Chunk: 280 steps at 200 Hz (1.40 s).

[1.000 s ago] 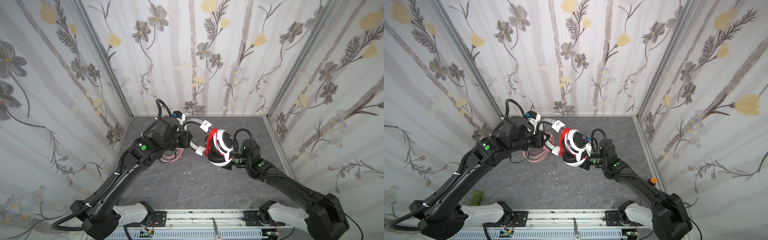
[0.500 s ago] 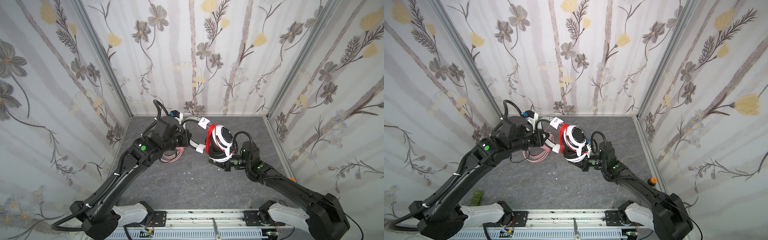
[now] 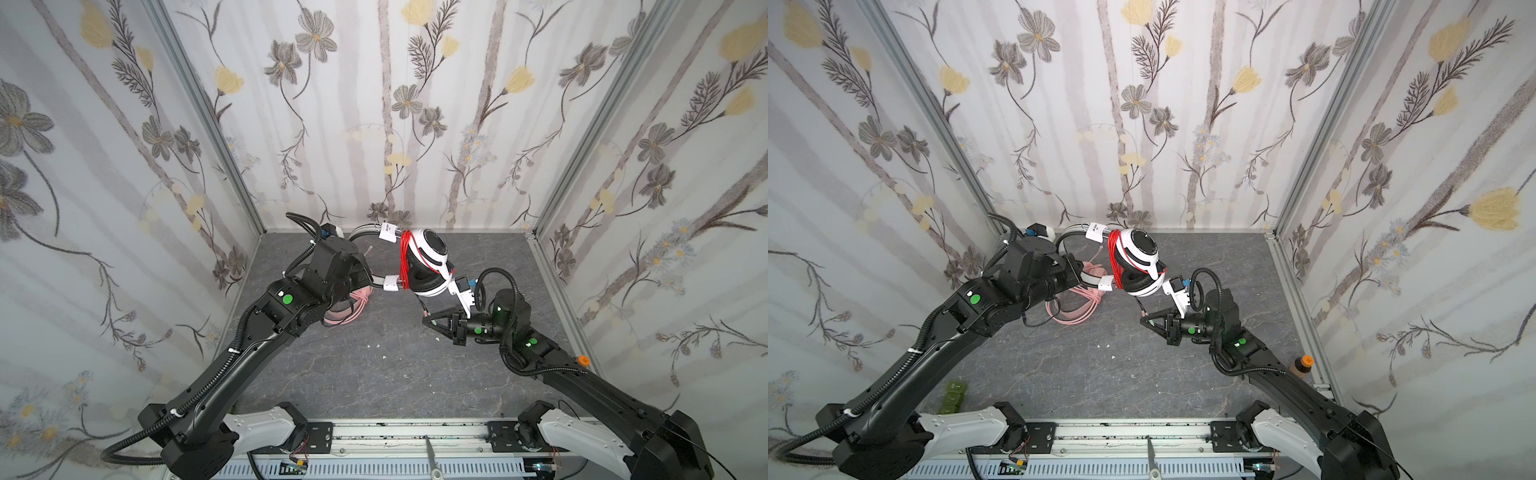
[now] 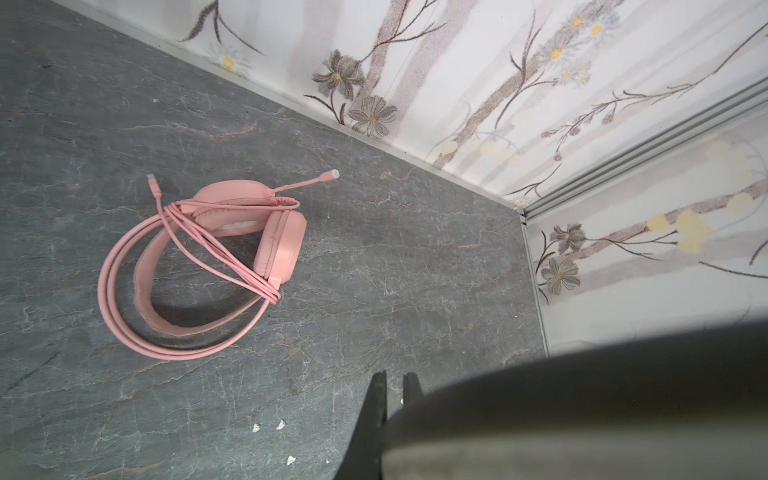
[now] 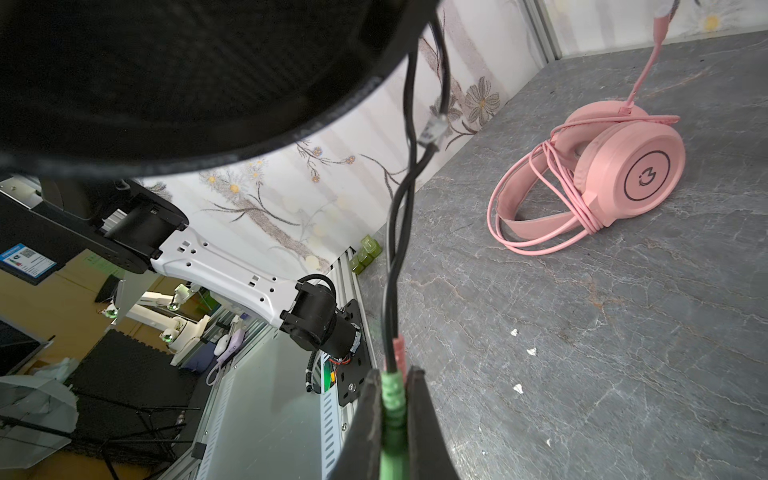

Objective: Wrap the headphones

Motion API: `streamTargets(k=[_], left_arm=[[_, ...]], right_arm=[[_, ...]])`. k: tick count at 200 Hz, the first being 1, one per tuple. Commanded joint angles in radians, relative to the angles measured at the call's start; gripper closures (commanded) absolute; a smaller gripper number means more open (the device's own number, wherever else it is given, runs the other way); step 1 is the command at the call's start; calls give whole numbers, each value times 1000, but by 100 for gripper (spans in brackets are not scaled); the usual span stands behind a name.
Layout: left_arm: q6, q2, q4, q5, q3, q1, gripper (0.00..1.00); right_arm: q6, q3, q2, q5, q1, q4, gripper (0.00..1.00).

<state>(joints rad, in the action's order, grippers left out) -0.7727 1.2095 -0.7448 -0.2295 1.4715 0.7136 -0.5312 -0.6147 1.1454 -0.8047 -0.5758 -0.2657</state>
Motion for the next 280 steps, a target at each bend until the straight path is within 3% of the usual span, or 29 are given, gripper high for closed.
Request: streamTargets(k=[1, 87, 202, 280], left_arm=[[-81, 21, 44, -64, 16, 5, 100], [-111, 114, 4, -132, 92, 27, 100], [-84, 162, -33, -196, 116, 60, 100], [26, 228, -122, -376, 177, 149, 100]], right_arm=[[12, -31, -29, 43, -5, 51, 100], [40, -88, -127, 84, -30, 132, 100], [71, -185, -98, 48, -98, 164, 100], [66, -251, -83, 86, -119, 177, 100]])
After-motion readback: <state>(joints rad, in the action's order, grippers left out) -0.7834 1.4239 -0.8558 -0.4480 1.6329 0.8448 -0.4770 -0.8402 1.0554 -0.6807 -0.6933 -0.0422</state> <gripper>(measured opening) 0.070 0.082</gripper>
